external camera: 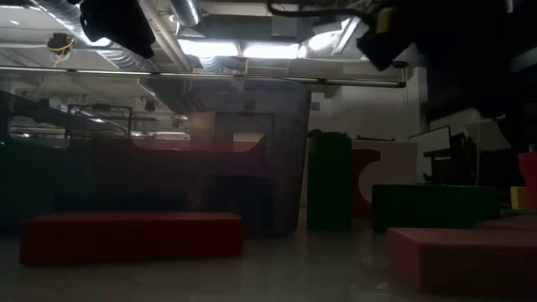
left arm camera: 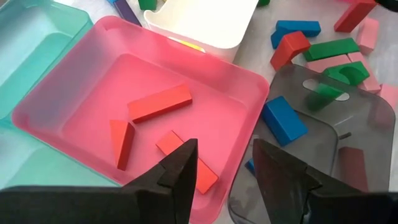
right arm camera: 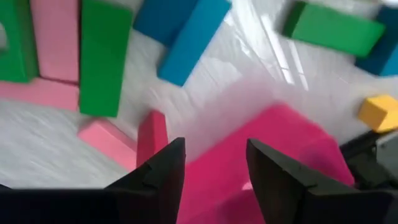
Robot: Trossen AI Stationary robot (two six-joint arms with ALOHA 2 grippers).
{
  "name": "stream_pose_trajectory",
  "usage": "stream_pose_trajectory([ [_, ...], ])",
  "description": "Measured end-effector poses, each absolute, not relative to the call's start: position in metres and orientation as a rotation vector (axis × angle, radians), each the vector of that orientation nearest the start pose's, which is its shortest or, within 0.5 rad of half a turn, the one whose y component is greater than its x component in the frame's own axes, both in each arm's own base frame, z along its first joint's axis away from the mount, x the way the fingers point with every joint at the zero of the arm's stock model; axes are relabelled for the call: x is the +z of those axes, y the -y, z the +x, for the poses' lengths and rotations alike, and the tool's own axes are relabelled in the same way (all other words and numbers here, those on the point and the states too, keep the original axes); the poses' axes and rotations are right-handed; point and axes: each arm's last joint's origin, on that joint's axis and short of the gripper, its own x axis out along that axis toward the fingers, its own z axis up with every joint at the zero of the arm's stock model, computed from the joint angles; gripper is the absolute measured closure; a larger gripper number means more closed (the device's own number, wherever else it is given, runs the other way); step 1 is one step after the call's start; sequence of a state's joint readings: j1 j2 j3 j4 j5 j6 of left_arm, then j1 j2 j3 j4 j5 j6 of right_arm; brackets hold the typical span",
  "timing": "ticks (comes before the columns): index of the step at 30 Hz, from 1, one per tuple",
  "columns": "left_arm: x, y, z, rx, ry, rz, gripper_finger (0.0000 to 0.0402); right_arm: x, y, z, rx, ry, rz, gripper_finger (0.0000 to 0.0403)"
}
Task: Sort blocks
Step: Put the red block into the top pink bin
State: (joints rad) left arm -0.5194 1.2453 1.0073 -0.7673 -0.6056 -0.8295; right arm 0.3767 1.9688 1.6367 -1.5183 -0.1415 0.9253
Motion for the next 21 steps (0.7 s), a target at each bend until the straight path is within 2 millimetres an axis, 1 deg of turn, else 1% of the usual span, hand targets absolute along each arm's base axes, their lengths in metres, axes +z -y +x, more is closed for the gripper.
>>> stream_pose_trajectory([
  [6, 0.277, 0.103, 0.214, 0.409, -0.74, -0.239, 0.0258, 0.231, -0.158, 0.309, -0.531, -1.83, 0.406, 0.0233],
  [11, 0.277, 0.103, 0.214, 0.4, -0.744, -0.216, 0.0258, 0.231, -0.174, 0.301, -0.569, -1.814, 0.418, 0.0233],
  [17, 0.277, 0.103, 0.214, 0.401, -0.744, -0.218, 0.0258, 0.23, -0.185, 0.3, -0.564, -1.771, 0.458, 0.0233],
  [21, 0.277, 0.103, 0.214, 0.401, -0.744, -0.218, 0.0258, 0.226, -0.187, 0.301, -0.567, -1.753, 0.482, 0.0233],
])
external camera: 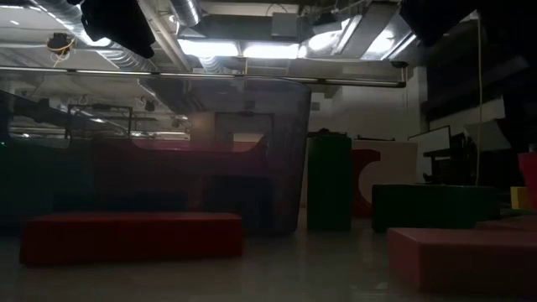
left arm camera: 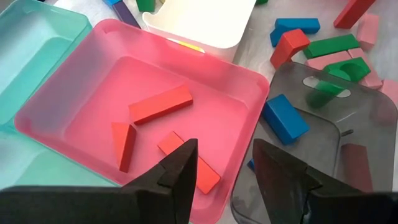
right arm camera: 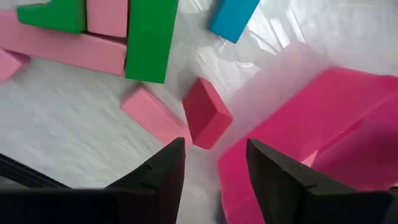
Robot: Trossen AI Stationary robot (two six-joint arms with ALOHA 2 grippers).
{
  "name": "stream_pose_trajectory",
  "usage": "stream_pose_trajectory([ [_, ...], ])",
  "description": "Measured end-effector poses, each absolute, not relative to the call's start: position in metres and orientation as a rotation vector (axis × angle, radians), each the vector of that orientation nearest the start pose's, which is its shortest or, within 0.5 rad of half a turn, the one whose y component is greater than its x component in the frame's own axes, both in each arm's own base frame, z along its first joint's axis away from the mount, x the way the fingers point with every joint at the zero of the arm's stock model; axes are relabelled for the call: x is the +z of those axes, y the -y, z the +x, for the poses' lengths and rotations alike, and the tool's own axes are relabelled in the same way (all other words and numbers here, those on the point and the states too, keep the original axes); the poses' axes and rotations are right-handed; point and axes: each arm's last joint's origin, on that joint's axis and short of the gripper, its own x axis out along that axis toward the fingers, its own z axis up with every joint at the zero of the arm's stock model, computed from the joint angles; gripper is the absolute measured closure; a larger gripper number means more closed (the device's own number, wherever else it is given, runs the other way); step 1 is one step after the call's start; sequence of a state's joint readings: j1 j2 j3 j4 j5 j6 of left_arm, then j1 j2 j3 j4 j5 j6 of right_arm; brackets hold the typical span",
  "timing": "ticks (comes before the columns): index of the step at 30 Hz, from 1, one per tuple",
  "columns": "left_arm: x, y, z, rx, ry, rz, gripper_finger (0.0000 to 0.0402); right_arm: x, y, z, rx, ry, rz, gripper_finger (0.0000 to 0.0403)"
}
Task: Sort blocks
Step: Put the red block into the top pink bin
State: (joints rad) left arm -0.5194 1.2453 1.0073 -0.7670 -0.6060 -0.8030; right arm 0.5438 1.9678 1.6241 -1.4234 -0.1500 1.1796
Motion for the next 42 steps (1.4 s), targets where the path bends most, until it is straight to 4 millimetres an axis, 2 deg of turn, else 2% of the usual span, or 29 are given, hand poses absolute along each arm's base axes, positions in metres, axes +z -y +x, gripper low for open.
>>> stream_pose_trajectory([
  [7, 0.277, 0.103, 0.214, 0.401, -0.743, -0.219, 0.0258, 0.211, -0.188, 0.294, -0.606, -1.767, 0.473, 0.0233],
  [27, 0.277, 0.103, 0.214, 0.401, -0.743, -0.219, 0.0258, 0.179, -0.187, 0.292, -0.555, -1.745, 0.506, 0.0234],
  [31, 0.277, 0.103, 0.214, 0.403, -0.742, -0.224, 0.0258, 0.177, -0.187, 0.292, -0.551, -1.749, 0.511, 0.026],
  [37, 0.277, 0.103, 0.214, 0.404, -0.742, -0.225, 0.0258, 0.177, -0.187, 0.292, -0.559, -1.73, 0.495, 0.0343],
  [42, 0.277, 0.103, 0.214, 0.404, -0.742, -0.226, 0.0258, 0.178, -0.186, 0.292, -0.566, -1.72, 0.48, 0.0348],
])
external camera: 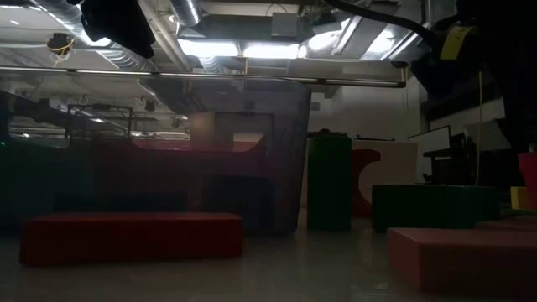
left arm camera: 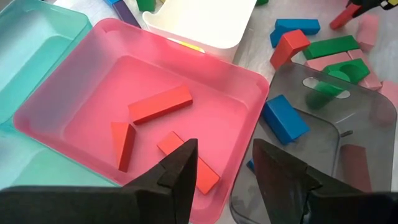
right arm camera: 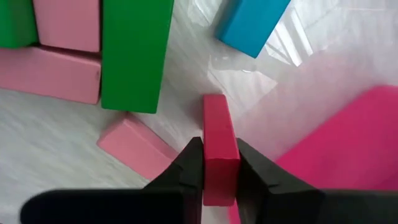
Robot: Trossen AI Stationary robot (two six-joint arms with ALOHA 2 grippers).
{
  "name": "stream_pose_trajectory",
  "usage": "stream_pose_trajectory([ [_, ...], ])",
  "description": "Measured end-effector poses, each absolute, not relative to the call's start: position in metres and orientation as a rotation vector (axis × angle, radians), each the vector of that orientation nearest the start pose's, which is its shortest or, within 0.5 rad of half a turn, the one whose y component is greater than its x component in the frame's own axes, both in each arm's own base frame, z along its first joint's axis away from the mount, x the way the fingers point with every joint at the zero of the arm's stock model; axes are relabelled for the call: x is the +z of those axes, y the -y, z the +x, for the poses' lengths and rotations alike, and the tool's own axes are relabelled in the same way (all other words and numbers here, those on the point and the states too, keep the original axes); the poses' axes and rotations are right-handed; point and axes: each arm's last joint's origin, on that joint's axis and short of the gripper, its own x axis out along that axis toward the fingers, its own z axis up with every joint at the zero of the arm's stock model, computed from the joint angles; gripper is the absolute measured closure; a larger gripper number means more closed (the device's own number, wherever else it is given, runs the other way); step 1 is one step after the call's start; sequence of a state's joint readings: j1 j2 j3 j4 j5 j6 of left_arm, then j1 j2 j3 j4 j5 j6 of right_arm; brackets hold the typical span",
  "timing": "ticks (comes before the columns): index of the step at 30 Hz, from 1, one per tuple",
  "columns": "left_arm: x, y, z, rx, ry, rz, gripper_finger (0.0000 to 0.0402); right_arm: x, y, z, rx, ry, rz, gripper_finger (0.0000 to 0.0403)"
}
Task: Sort blocks
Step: Put the red block into the top pink bin
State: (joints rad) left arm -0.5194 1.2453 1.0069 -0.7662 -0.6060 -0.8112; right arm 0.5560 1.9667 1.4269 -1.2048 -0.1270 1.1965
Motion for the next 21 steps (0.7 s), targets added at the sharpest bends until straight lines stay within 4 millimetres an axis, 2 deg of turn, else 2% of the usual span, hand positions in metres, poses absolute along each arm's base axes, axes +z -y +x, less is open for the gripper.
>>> stream_pose_trajectory([
  [11, 0.277, 0.11, 0.21, 0.373, -0.744, -0.214, 0.0258, 0.184, -0.173, 0.303, -0.502, -1.747, 0.504, 0.0336],
  [16, 0.277, 0.114, 0.208, 0.355, -0.746, -0.209, 0.0258, 0.203, -0.163, 0.316, -0.45, -1.739, 0.476, 0.0346],
  [21, 0.277, 0.118, 0.206, 0.339, -0.747, -0.204, 0.0258, 0.235, -0.149, 0.332, -0.42, -1.672, 0.447, 0.0342],
])
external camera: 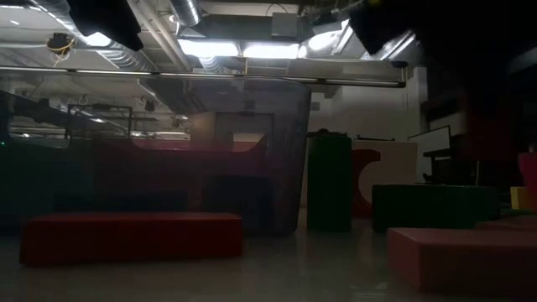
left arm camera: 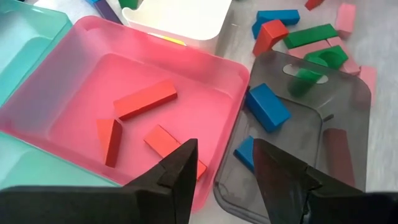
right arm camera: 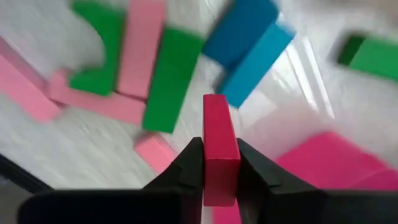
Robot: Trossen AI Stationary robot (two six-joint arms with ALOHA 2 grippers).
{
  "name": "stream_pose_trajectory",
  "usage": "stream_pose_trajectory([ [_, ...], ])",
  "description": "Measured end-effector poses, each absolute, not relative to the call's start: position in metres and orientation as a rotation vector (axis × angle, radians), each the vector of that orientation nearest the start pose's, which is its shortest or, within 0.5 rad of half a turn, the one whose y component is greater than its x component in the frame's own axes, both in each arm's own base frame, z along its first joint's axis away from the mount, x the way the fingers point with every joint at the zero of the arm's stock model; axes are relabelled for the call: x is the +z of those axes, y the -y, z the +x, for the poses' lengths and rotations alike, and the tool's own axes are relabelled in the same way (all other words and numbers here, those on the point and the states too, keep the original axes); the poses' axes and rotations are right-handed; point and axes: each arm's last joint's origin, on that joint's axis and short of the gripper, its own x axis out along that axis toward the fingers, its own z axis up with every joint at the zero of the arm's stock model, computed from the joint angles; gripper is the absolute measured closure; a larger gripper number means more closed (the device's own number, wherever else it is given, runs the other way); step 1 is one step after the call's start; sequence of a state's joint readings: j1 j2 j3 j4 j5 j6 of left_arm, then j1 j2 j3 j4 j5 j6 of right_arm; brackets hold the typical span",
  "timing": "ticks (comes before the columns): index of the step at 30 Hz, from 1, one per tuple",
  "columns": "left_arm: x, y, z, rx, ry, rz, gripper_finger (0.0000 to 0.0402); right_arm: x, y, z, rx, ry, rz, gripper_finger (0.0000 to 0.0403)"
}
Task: Sort blocks
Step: Put the red block into the top pink bin
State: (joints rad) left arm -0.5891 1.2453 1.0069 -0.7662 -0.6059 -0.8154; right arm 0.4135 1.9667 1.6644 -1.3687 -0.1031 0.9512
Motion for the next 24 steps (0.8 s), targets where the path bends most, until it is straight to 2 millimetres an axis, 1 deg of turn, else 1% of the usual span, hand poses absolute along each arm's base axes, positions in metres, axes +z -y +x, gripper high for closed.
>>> stream_pose_trajectory([
  [3, 0.277, 0.12, 0.205, 0.328, -0.748, -0.199, 0.0258, 0.258, -0.138, 0.344, -0.403, -1.579, 0.422, 0.0338],
  [8, 0.277, 0.125, 0.202, 0.306, -0.75, -0.19, 0.0258, 0.296, -0.117, 0.365, -0.359, -1.378, 0.355, 0.0343],
  [11, 0.277, 0.129, 0.199, 0.287, -0.752, -0.182, 0.0258, 0.312, -0.103, 0.377, -0.36, -1.234, 0.294, 0.0339],
  [15, 0.277, 0.135, 0.195, 0.258, -0.754, -0.171, 0.0258, 0.321, -0.085, 0.4, -0.328, -1.034, 0.238, 0.0328],
  [19, 0.277, 0.14, 0.192, 0.251, -0.751, -0.202, 0.0258, 0.327, -0.067, 0.423, -0.26, -0.86, 0.207, 0.0327],
  [22, 0.277, 0.143, 0.189, 0.248, -0.75, -0.226, 0.0258, 0.327, -0.053, 0.438, -0.244, -0.773, 0.188, 0.0327],
  [24, 0.277, 0.145, 0.188, 0.244, -0.75, -0.238, 0.0258, 0.327, -0.044, 0.443, -0.257, -0.738, 0.198, 0.0327],
])
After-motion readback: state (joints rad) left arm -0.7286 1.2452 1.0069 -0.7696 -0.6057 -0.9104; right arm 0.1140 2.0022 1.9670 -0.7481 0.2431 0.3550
